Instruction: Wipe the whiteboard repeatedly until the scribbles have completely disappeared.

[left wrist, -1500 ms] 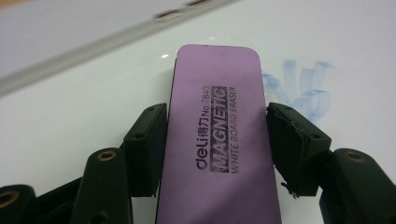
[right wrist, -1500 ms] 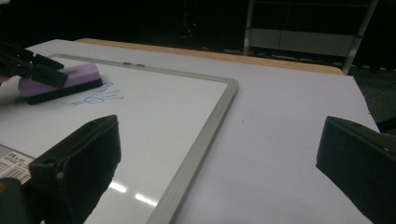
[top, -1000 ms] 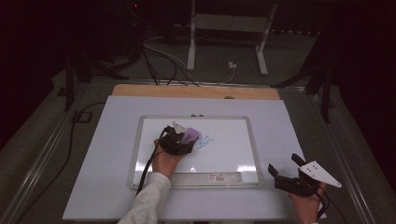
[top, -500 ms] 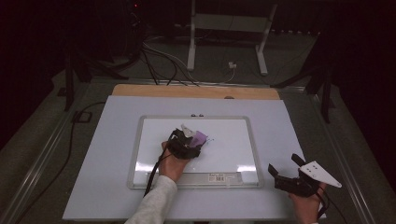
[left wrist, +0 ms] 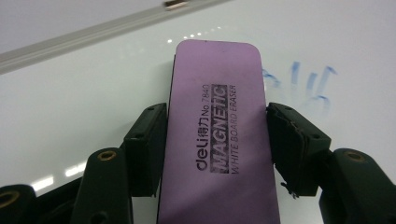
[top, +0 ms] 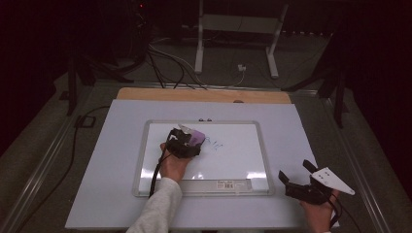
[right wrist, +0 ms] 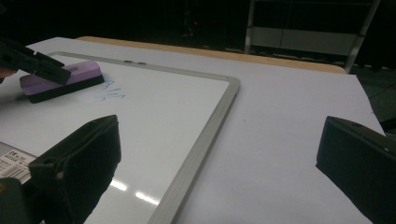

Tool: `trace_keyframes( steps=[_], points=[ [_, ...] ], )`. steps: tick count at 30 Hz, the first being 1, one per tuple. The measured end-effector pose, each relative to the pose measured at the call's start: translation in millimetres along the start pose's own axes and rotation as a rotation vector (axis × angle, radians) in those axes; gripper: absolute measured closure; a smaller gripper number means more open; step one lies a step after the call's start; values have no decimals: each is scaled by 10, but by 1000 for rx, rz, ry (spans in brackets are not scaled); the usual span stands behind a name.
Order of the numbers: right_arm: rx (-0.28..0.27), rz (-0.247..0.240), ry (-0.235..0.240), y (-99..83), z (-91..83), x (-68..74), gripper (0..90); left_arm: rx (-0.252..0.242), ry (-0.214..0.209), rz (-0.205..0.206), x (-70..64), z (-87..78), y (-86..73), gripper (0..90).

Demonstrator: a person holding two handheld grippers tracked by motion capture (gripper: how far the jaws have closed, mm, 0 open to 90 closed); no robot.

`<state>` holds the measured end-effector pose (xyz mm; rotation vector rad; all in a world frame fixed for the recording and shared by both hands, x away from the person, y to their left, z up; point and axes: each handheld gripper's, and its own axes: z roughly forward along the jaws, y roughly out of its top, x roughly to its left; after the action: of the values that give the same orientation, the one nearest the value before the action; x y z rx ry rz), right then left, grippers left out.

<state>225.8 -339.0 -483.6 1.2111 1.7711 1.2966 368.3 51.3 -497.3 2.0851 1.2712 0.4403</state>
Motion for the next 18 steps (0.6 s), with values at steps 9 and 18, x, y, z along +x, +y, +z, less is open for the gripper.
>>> trace_keyframes(
  steps=[9, 18],
  points=[
    [0, -1, -1, 0, -3, -7, 2, -5, -48, 43, -185, -7, -28, 420],
    [-2, 0, -3, 1, -8, -11, 2, -24, -82, 7, -137, 39, -27, 373]
  ],
)
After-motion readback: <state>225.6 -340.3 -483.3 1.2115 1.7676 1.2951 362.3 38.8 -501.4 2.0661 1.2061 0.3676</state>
